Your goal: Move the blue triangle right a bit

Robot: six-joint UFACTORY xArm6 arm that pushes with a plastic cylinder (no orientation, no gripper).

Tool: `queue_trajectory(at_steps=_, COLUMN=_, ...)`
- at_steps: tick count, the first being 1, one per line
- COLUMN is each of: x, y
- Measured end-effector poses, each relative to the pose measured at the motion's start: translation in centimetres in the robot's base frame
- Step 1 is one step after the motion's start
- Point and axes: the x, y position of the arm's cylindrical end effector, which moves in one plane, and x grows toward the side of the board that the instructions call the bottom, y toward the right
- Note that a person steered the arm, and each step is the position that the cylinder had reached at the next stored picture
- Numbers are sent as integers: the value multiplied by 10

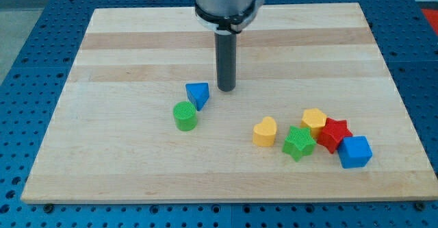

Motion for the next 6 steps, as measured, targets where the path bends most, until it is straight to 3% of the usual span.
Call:
queue_trajectory(at_steps=2, x=-15, y=-101)
queue_trajectory(at_steps=4, x=17, y=-143)
queue_trajectory(at_steps=5, x=37, y=-104)
queue_trajectory(at_steps=6, x=37, y=-29)
